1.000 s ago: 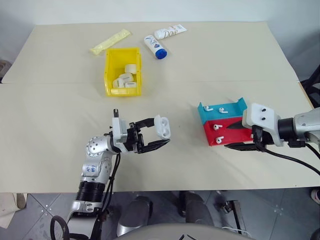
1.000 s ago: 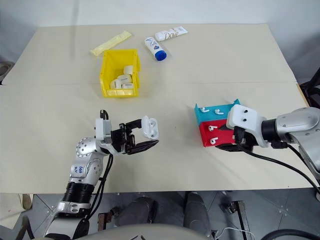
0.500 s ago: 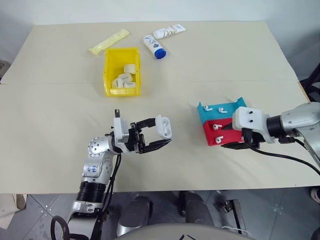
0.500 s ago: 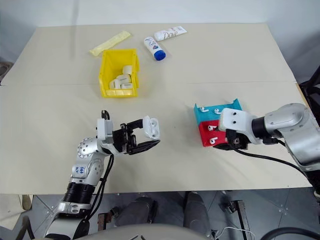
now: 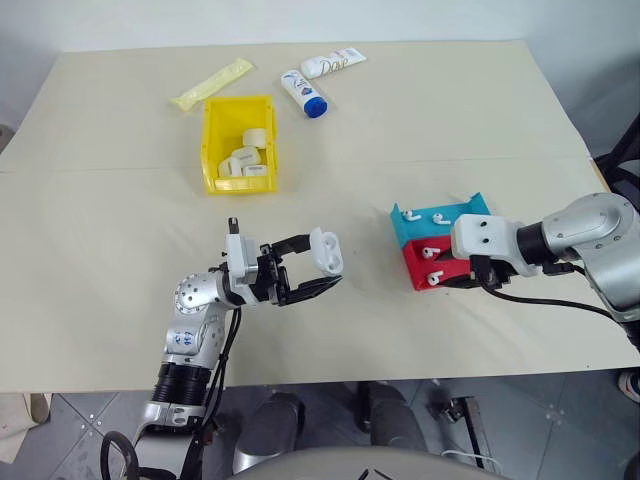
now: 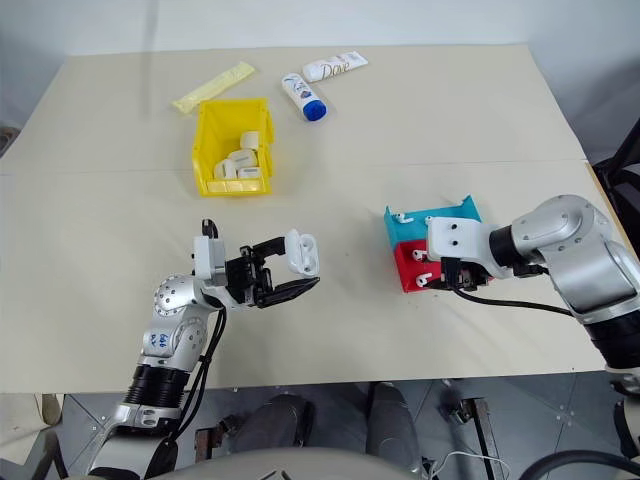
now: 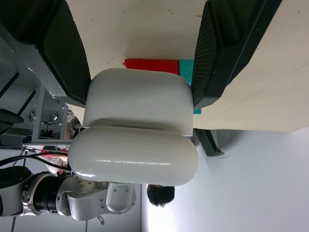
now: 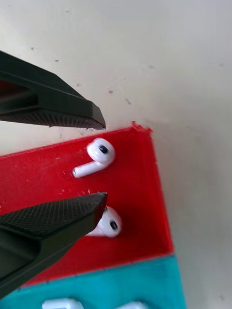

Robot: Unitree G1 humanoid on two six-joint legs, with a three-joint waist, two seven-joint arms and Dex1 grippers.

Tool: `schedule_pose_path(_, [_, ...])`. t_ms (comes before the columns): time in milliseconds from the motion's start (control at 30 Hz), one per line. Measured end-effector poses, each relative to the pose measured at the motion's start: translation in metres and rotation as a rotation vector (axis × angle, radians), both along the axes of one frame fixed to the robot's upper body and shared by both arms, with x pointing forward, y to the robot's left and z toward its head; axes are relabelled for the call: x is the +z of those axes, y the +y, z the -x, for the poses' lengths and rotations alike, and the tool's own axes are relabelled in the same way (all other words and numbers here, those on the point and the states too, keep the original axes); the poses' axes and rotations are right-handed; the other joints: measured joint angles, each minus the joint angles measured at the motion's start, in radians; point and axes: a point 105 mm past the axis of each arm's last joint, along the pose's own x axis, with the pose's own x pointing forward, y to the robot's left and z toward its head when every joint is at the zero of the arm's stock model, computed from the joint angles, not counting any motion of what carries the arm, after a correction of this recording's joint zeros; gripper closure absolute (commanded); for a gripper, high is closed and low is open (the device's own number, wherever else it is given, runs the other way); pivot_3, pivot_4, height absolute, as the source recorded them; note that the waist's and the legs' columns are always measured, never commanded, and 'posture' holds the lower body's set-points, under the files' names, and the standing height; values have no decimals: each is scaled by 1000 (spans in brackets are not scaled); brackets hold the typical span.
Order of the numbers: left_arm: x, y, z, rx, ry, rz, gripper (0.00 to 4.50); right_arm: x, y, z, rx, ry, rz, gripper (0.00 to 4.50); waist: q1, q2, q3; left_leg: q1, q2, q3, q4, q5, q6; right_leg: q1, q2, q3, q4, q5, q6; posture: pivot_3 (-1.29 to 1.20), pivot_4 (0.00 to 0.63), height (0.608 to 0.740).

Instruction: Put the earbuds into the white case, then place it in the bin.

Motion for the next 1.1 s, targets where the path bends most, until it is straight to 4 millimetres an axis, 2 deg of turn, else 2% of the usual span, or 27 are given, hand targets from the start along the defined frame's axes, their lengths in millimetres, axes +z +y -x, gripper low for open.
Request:
schedule_pose_path(267, [4,1,4,5,-20,-4,1740,-7,7,-3,41,10,18,2377,0,0,0,0,0,0,0,0,0,0,0,0,0,0,0,0,150,740])
schedule_pose_path(433, [-1,3,5,19,3,-4,1740,-7,5,-7,32,9,28,2377,-1,0,0,0,0,0,0,0,0,0,0,0,0,0,0,0,150,740])
schedule_pose_path(900, [1,4,7,35,-6,-5,1740,-16,2,-10,40,29,43,2377,-1,0,0,0,0,0,0,0,0,0,0,0,0,0,0,0,150,740])
schedule_pose_path(1100, [1,5,7,41,-5,-4,1740,-12,6,-15,49,13,35,2377,-1,0,0,0,0,0,0,0,0,0,0,0,0,0,0,0,150,740])
